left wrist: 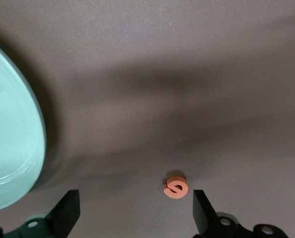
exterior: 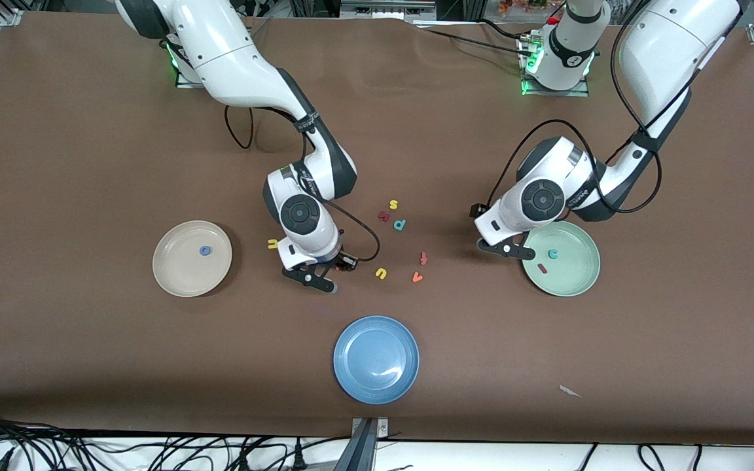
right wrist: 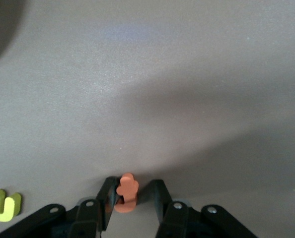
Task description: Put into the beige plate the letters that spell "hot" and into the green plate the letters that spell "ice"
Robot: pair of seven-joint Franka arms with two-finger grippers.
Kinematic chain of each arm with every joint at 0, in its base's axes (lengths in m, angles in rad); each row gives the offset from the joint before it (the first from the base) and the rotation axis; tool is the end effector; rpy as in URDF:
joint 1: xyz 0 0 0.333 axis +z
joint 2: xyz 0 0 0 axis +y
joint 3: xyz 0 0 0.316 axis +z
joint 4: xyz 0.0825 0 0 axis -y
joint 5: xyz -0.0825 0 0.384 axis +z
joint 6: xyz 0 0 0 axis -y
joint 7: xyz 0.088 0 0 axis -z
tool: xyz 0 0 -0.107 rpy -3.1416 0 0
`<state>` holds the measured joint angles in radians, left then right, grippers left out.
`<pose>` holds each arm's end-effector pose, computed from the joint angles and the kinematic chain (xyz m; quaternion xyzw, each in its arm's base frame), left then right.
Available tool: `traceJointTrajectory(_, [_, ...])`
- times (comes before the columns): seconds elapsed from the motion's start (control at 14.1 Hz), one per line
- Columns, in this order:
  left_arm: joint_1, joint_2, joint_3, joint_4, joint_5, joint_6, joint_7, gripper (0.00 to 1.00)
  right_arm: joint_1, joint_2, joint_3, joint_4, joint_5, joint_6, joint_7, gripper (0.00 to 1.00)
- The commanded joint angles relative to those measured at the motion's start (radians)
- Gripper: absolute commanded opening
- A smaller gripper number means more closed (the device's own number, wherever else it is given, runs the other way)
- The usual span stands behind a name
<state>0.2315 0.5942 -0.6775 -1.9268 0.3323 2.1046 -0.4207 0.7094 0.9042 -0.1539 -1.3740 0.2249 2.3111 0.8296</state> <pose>0.5449 -0.2312 0.2183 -0.9855 0.0985 0.1381 0.0047 0.6112 0.4130 0.1779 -0.9831 0.1797 -0.0018 0.0338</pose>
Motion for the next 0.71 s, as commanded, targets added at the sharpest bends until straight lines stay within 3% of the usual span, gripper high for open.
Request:
traceJointTrajectory(0.0, [0.006, -0.027, -0.017, -0.052, 0.037, 0.052, -0.024, 1.0, 0.005, 0.022, -0.003, 0.027, 0.014, -0.004, 0.008, 0.39])
traceJointTrajectory(0.35, [0.006, -0.024, -0.019, -0.061, 0.039, 0.077, -0.023, 1.0, 0.013, 0.027, -0.001, 0.026, 0.016, 0.002, 0.011, 0.35])
traceJointTrajectory(0.64, [0.0, -0.022, -0.019, -0.064, 0.039, 0.078, -0.024, 1.0, 0.015, 0.027, -0.001, 0.026, 0.013, 0.002, 0.005, 0.24])
